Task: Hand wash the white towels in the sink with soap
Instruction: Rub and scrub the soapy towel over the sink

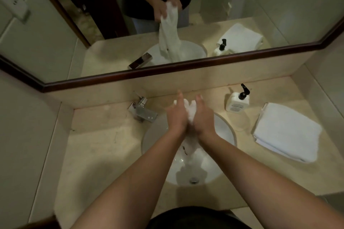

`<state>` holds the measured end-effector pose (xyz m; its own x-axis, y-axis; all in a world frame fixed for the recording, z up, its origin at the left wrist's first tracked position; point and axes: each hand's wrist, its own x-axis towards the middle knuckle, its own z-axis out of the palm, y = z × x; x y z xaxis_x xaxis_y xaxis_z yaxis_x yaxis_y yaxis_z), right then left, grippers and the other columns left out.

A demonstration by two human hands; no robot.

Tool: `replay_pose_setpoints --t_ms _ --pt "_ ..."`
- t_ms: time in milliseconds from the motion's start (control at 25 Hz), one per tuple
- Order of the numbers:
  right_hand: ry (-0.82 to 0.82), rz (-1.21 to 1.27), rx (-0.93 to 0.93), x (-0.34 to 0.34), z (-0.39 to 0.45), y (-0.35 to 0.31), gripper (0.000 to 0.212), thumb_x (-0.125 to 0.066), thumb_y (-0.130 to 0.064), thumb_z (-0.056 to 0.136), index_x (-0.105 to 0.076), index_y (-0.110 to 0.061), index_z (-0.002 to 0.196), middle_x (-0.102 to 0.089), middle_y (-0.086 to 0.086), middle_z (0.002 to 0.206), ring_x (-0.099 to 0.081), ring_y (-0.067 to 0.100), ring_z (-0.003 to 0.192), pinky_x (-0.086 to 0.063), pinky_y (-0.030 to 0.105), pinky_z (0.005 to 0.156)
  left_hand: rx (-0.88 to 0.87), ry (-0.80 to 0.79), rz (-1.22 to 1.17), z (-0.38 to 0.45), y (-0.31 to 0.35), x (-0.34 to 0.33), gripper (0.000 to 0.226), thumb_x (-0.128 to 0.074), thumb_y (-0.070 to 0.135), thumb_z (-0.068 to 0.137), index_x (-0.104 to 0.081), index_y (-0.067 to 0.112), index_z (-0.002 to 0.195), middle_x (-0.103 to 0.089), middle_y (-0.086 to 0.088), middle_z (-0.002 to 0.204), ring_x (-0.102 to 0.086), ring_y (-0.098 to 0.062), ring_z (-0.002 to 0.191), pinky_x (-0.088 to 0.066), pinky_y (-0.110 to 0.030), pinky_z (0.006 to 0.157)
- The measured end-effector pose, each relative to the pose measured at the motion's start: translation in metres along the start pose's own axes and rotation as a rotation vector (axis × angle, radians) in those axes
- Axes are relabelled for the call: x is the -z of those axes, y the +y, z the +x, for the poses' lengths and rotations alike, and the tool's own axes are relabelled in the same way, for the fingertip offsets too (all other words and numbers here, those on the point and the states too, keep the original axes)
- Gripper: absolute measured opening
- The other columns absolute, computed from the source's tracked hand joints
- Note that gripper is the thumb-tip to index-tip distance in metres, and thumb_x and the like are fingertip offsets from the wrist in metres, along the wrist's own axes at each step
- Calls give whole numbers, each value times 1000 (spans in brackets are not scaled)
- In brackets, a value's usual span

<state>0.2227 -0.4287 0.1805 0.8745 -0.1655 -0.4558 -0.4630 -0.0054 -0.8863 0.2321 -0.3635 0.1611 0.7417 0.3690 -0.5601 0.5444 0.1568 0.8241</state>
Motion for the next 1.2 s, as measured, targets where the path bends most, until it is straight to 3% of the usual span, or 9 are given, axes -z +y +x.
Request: replay_pose_setpoints --t_ms 120,280,360,440,560,760,960,1080,1200 --pt "93 96 -70 2 26 -3 53 -42 -60 95 -69 -15 85 -73 9 92 -69 28 91 -54 46 88 -100 -24 112 -10 -2 -14 57 -41 59 99 -70 11 112 -70 -7 107 -66 -24 99 -53 -42 92" --pt "-106 -167 26 6 18 0 42 -37 -47 104 -64 -16 111 -67 7 104 -63 22 94 -43 25 80 49 135 -64 6 9 -12 61 -44 64 96 -69 8 100 -71 -13 107 -67 -30 103 -50 -45 99" --pt "-36 -105 -17 12 34 -8 44 -38 -50 102 -66 -17 93 -69 2 89 -65 18 82 -46 26 80 3 28 -2 -1 3 -22 58 -44 63 96 -71 12 94 -73 -8 100 -69 -26 99 -52 -46 97" --pt "30 -7 -83 15 44 -11 49 -41 -54 99 -68 -16 84 -72 6 91 -68 23 87 -53 39 88 -54 15 25 -10 3 -31 63 -41 65 96 -73 11 104 -74 -8 104 -69 -28 101 -53 -46 96" --pt "-160 -179 -3 12 34 1 54 -39 -57 99 -67 -11 105 -67 7 102 -62 22 91 -47 31 80 52 145 -21 4 8 -26 72 -33 66 98 -62 6 126 -66 -10 119 -63 -32 114 -51 -37 89" --pt "-6 -33 -73 31 43 -16 56 -38 -56 100 -66 -15 75 -71 4 80 -65 16 70 -48 30 66 -45 65 -33 -13 -4 -44 68 -40 69 94 -74 11 90 -76 -8 95 -71 -24 90 -56 -39 87" --pt "-208 -236 78 29 16 0 53 -34 -58 100 -64 -23 74 -63 -7 73 -60 9 72 -41 29 66 17 151 -102 -7 -6 -24 52 -39 70 94 -59 26 74 -67 -3 92 -63 -22 90 -50 -44 93" --pt "-39 -121 11 28 27 -10 58 -35 -58 100 -65 -16 72 -68 1 75 -66 19 75 -45 28 62 -76 91 -28 -28 -9 -35 59 -33 71 95 -68 25 81 -71 -1 99 -67 -20 94 -52 -41 94" --pt "-152 -163 82 21 11 3 57 -37 -54 101 -64 -16 69 -67 -1 70 -63 11 66 -43 21 57 16 193 -138 -15 -1 -20 73 -37 69 95 -72 5 100 -72 -12 105 -67 -28 101 -51 -40 95"
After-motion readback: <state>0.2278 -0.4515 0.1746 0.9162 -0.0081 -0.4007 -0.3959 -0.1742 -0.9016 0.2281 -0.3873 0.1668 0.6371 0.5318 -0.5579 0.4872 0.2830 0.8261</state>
